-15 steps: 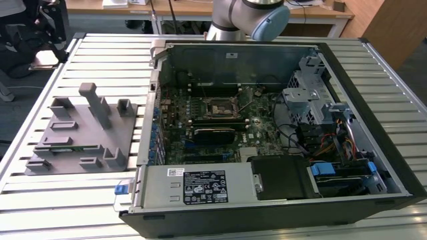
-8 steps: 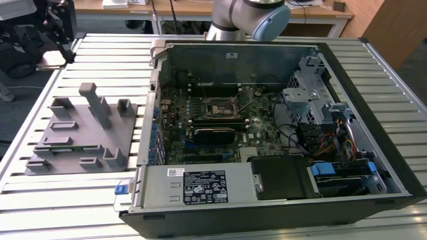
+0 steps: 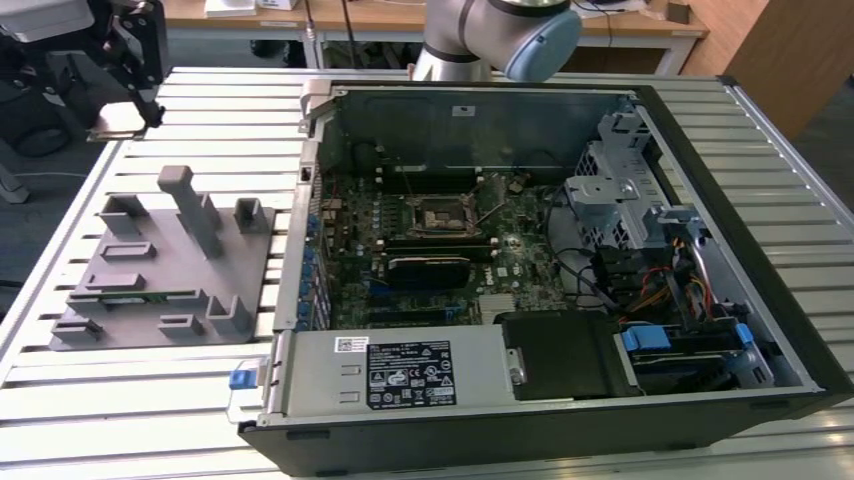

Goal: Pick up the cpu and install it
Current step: 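Pick up the cpu and move it towards the insertion slot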

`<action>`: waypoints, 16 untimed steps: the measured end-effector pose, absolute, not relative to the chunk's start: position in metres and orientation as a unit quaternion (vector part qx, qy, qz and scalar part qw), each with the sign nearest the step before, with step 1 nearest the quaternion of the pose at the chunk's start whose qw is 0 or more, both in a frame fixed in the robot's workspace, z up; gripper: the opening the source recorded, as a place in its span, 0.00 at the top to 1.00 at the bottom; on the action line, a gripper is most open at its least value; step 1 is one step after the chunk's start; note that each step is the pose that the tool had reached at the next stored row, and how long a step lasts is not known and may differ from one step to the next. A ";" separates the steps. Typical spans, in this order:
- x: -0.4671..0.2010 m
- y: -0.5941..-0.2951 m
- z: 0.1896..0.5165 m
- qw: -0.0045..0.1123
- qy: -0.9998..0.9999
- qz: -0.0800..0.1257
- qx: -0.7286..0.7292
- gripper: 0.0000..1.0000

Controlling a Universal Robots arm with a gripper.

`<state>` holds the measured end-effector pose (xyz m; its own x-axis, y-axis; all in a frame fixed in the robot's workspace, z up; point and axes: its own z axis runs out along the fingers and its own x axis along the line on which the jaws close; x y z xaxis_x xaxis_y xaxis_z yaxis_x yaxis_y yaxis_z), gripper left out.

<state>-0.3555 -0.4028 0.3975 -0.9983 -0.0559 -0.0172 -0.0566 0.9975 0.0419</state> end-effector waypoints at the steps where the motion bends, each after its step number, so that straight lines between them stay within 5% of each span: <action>1: -0.354 -0.403 0.397 0.008 0.999 0.021 -0.028 0.46; 16: -0.327 -0.405 0.394 0.008 0.999 0.021 -0.028 0.46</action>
<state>-0.3268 -0.4051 0.3942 -0.9983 -0.0559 -0.0173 -0.0565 0.9975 0.0418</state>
